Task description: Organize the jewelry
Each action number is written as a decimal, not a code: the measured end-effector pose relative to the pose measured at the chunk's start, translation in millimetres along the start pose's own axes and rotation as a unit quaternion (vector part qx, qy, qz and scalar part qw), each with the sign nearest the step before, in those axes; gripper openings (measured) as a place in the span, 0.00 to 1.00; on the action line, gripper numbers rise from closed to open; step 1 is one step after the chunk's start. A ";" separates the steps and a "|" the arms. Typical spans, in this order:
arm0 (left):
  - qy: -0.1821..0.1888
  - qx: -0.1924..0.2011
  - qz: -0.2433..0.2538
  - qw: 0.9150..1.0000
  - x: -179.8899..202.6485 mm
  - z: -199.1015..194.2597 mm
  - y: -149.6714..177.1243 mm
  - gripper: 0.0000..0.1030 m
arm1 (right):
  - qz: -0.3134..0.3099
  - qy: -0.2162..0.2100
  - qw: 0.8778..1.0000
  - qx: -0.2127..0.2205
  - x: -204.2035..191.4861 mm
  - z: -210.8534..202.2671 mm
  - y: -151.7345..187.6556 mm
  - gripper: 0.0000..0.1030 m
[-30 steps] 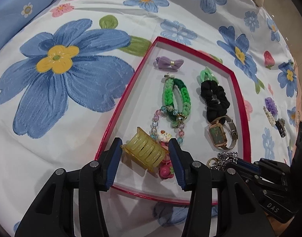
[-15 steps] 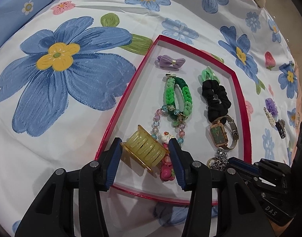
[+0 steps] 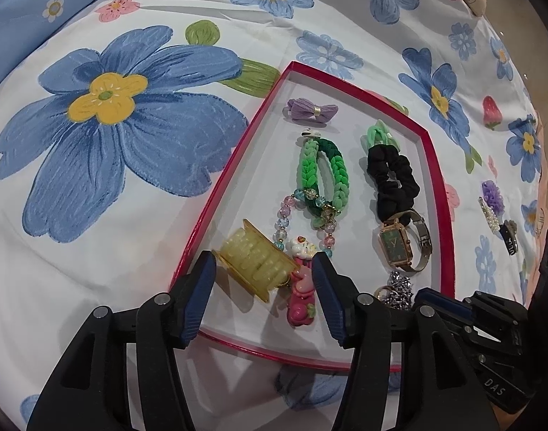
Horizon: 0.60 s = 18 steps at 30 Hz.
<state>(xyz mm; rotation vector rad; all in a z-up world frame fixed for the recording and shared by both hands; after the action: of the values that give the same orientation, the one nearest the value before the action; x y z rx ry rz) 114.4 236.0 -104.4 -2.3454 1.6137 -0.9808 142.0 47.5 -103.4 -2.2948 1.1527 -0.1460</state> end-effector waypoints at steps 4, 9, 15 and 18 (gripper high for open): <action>-0.001 -0.001 -0.001 1.000 1.7 -1.2 1.0 0.56 | 0.004 -0.001 1.000 0.005 2.4 -5.3 -0.5 0.20; -0.001 0.000 -0.003 1.000 2.0 -3.0 2.5 0.56 | 0.011 -0.002 1.000 0.012 5.3 -10.8 -1.3 0.29; 0.002 0.002 -0.009 1.000 1.0 -9.9 5.6 0.58 | 0.019 -0.001 1.000 0.020 9.3 -18.5 -1.3 0.31; 0.008 0.008 -0.014 1.000 1.9 -20.3 11.2 0.63 | 0.028 -0.003 0.999 0.032 13.5 -27.8 -2.1 0.36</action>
<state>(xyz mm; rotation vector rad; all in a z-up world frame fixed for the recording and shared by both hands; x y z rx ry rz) 94.3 234.6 -92.7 -2.3626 1.5776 -1.0175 142.6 26.0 -81.1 -2.2043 1.1901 -0.1531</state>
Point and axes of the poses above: each gripper's, at about its wrist camera, not at the fingertips, and z roughly the way its jaws point, x to its right, y to its underside, the point moved 2 cm from there along z, roughly the way its jaws point, and after that the axes turned 12 degrees about y, right-handed, at the moved point
